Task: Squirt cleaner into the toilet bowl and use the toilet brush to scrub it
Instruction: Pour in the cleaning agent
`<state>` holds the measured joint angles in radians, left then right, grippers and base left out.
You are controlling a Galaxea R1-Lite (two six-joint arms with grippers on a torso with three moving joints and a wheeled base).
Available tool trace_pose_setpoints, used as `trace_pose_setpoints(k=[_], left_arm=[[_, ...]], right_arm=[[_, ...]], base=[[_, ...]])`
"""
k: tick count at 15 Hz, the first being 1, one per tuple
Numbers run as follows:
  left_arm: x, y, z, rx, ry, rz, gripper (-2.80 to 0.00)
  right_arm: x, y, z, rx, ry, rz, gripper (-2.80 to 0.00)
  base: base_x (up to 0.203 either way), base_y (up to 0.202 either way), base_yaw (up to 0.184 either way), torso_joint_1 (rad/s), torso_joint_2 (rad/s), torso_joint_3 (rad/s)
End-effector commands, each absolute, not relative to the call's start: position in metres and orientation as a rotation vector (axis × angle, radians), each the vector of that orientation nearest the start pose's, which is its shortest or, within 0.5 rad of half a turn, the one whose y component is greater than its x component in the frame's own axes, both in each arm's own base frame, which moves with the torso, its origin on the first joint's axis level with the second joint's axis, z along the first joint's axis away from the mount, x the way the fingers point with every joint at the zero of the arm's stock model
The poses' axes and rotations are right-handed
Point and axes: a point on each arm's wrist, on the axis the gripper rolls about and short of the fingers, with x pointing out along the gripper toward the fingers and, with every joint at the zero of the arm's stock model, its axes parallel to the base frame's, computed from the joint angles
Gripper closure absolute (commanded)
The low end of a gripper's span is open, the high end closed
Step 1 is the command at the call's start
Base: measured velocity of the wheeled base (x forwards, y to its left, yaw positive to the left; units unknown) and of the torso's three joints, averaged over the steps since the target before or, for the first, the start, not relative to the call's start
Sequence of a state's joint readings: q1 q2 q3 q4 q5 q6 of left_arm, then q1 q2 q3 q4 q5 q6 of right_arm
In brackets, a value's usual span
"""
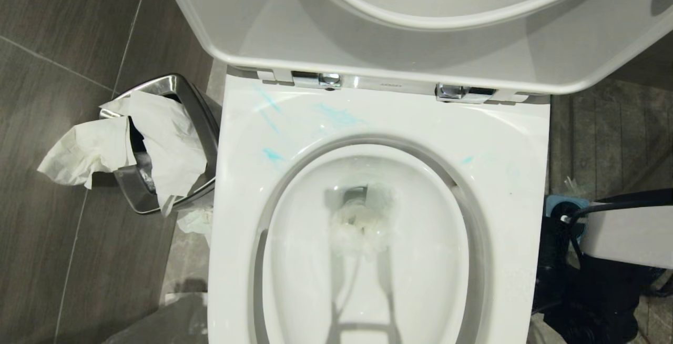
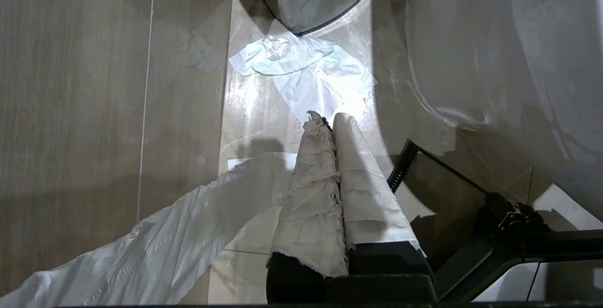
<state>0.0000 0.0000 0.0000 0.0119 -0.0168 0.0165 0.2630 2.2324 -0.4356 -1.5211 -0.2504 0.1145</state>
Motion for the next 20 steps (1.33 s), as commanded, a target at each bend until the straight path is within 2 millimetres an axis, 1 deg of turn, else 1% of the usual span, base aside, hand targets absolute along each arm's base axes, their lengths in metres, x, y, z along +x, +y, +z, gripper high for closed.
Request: trace_pose_setpoints(k=[1,3,8,12,16,20], left_arm=[[-0.023,0.000,0.074,0.017,0.012,-0.016,0.00],[-0.023,0.000,0.074,0.017,0.012,-0.016,0.00],[-0.023,0.000,0.074,0.017,0.012,-0.017,0.00],[-0.023,0.000,0.074,0.017,0.012,-0.016,0.00],[-0.023,0.000,0.074,0.017,0.013,-0.017,0.00],[-0.023,0.000,0.074,0.017,0.013,-0.017,0.00]], right_arm=[[0.317,0.081,0.022,0.038,0.233,0.000,-2.80],[0.329,0.084,0.024,0.010,0.197,-0.011,-2.80],[0.361,0.088,0.031,0.011,0.088,-0.064,-2.80],[0.387,0.084,0.040,0.022,0.001,-0.098,-2.80],[0.402,0.075,0.048,0.017,-0.056,-0.127,-2.80],[0.413,0.076,0.062,0.009,-0.125,-0.131,-2.80]], base=[[0.000,0.000,0.000,0.000,0.00,0.000],[0.000,0.000,0.000,0.000,0.00,0.000],[0.000,0.000,0.000,0.000,0.00,0.000],[0.000,0.000,0.000,0.000,0.00,0.000],[0.000,0.000,0.000,0.000,0.00,0.000],[0.000,0.000,0.000,0.000,0.00,0.000]])
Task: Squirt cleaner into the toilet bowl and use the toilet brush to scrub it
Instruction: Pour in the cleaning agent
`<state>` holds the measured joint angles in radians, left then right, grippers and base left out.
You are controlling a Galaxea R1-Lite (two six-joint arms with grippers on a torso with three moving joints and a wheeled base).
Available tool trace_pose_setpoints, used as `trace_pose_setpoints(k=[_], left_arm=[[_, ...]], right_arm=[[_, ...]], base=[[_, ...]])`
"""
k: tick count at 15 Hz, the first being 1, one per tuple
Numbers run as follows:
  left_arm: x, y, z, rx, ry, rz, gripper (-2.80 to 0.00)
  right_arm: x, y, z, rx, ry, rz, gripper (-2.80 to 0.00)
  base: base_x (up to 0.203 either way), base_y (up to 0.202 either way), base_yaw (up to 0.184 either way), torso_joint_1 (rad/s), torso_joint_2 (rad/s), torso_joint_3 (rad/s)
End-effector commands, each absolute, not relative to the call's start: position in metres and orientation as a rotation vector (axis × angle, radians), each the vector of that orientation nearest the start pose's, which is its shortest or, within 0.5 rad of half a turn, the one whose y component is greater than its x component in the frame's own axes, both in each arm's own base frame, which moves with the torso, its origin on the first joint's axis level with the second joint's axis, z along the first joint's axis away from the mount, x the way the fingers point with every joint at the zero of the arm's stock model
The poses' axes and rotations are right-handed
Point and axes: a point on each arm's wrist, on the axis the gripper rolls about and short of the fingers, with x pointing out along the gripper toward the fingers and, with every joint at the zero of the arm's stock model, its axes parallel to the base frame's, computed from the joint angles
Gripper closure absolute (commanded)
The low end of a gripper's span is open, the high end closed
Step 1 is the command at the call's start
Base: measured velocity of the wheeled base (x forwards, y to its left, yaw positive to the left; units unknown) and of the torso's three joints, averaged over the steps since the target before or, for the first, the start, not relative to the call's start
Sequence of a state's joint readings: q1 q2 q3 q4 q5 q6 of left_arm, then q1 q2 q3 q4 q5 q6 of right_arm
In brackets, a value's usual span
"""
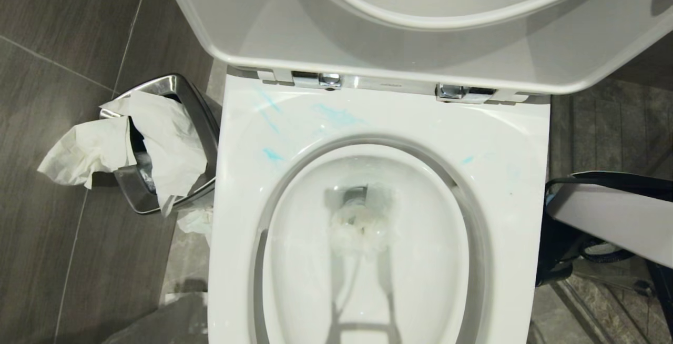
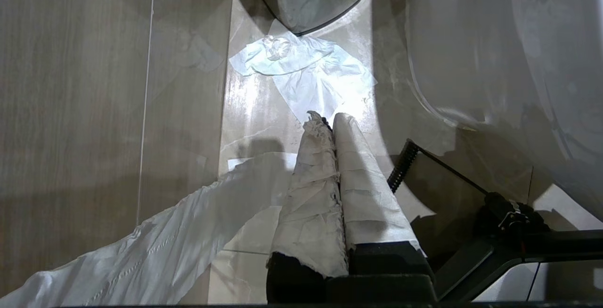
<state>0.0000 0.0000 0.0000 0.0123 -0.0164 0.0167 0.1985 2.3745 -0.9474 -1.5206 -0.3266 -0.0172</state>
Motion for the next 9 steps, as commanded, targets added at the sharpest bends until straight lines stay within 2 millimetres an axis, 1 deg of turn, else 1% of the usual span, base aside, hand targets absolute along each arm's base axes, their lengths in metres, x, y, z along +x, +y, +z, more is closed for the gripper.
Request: trace_pose_setpoints(k=[1,6,9], left_arm=[[-0.023,0.000,0.074,0.017,0.012,-0.017,0.00],[-0.023,0.000,0.074,0.017,0.012,-0.016,0.00],[-0.023,0.000,0.074,0.017,0.012,-0.017,0.00]], right_arm=[[0.414,0.076,0.065,0.005,-0.135,-0.131,-2.80],[0.405,0.078,0.078,-0.008,-0.145,-0.116,-2.80],[0.405,0.078,0.085,-0.004,-0.165,-0.105,-2.80]], base=[[0.000,0.000,0.000,0.000,0.00,0.000],[0.000,0.000,0.000,0.000,0.00,0.000],[0.000,0.000,0.000,0.000,0.00,0.000]])
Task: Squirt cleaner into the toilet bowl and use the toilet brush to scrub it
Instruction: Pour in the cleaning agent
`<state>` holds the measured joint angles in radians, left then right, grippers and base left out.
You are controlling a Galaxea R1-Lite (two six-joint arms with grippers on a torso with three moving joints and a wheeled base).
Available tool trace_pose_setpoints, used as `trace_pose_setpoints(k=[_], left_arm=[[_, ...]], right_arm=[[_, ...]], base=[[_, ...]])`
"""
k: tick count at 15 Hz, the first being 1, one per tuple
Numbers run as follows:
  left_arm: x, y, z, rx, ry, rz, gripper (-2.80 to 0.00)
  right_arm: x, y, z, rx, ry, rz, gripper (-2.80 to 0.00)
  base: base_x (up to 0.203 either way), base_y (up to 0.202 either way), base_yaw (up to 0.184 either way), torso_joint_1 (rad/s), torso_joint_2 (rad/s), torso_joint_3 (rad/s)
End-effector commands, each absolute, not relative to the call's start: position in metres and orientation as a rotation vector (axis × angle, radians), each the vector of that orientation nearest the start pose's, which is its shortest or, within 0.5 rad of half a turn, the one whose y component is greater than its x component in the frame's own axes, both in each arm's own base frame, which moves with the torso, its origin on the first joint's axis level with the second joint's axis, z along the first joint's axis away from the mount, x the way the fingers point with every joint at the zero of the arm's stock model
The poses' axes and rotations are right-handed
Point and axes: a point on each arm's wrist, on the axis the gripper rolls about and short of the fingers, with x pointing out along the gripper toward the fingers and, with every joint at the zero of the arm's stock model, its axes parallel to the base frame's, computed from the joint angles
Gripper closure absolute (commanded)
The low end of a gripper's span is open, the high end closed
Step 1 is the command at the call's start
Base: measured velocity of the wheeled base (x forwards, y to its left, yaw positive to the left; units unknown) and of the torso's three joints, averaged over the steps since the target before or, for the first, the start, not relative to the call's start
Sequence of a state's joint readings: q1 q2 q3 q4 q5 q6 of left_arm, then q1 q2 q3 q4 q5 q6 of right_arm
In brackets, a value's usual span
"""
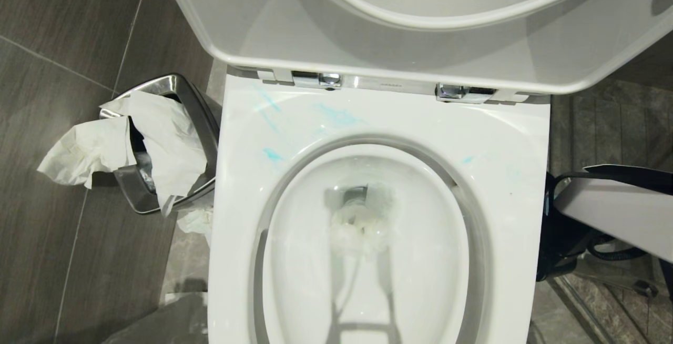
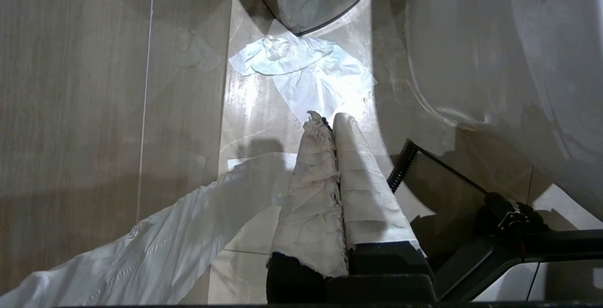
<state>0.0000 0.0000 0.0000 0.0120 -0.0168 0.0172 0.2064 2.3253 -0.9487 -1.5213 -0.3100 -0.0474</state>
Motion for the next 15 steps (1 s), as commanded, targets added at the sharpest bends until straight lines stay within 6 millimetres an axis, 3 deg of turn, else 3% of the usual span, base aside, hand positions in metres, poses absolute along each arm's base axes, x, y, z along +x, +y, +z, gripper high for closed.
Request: trace_pose_setpoints(k=[1,10,15], left_arm=[[-0.023,0.000,0.074,0.017,0.012,-0.017,0.00],[-0.023,0.000,0.074,0.017,0.012,-0.017,0.00],[-0.023,0.000,0.074,0.017,0.012,-0.017,0.00]], right_arm=[[0.406,0.078,0.083,-0.006,-0.164,-0.099,-2.80],[0.433,0.076,0.086,-0.041,-0.244,-0.078,-2.80],[0.442,0.062,0.095,-0.062,-0.291,-0.094,-2.80]], base=[[0.000,0.000,0.000,0.000,0.00,0.000],[0.000,0.000,0.000,0.000,0.00,0.000],[0.000,0.000,0.000,0.000,0.00,0.000]])
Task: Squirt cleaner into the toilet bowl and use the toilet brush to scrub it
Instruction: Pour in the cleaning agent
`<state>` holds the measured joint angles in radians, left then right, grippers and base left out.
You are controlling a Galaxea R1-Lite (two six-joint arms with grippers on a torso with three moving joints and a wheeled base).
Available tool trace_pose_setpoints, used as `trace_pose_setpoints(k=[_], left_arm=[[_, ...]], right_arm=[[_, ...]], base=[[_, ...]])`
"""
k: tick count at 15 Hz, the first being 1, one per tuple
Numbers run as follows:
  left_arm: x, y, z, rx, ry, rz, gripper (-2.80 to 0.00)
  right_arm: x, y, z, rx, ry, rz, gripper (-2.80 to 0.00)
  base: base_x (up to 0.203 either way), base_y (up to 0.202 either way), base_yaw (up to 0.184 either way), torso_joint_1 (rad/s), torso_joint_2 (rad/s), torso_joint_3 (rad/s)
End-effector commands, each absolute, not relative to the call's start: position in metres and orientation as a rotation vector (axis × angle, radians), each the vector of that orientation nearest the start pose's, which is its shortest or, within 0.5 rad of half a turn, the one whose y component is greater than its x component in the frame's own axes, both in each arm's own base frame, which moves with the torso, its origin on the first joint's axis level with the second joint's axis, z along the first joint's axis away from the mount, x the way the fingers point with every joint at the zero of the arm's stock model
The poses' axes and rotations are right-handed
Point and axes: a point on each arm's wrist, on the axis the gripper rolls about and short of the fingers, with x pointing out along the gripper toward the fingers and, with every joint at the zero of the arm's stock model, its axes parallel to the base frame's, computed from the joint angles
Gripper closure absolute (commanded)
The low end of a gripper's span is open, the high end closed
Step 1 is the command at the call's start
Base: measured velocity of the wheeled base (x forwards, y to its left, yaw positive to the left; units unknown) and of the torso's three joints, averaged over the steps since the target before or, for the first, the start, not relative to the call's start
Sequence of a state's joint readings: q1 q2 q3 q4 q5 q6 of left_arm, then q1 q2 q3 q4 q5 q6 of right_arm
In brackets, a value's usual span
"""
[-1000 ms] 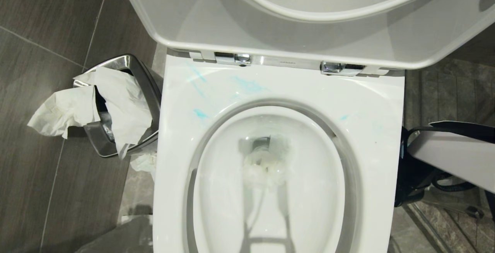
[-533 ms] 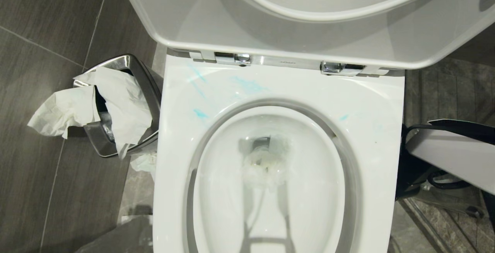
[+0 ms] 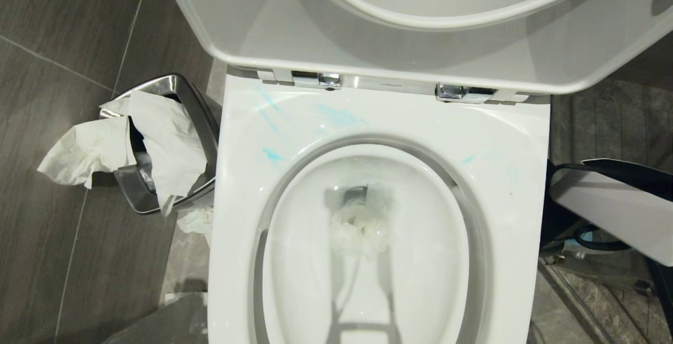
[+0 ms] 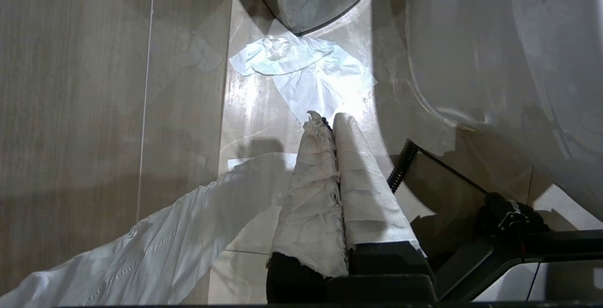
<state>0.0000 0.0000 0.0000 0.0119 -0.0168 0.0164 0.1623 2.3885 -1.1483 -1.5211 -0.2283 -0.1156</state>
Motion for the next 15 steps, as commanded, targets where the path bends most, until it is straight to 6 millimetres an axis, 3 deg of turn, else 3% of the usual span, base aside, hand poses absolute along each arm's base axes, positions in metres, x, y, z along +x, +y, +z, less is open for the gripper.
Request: trace_pose_setpoints(k=[1,11,15], left_arm=[[-0.023,0.000,0.074,0.017,0.012,-0.017,0.00],[-0.023,0.000,0.074,0.017,0.012,-0.016,0.00],[-0.023,0.000,0.074,0.017,0.012,-0.016,0.00]], right_arm=[[0.444,0.060,0.098,-0.070,-0.303,-0.088,-2.80],[0.451,0.060,0.113,-0.096,-0.369,-0.083,-2.80],[0.454,0.060,0.106,-0.101,-0.360,-0.083,-2.80]], base=[[0.000,0.000,0.000,0.000,0.00,0.000],[0.000,0.000,0.000,0.000,0.00,0.000],[0.000,0.000,0.000,0.000,0.00,0.000]])
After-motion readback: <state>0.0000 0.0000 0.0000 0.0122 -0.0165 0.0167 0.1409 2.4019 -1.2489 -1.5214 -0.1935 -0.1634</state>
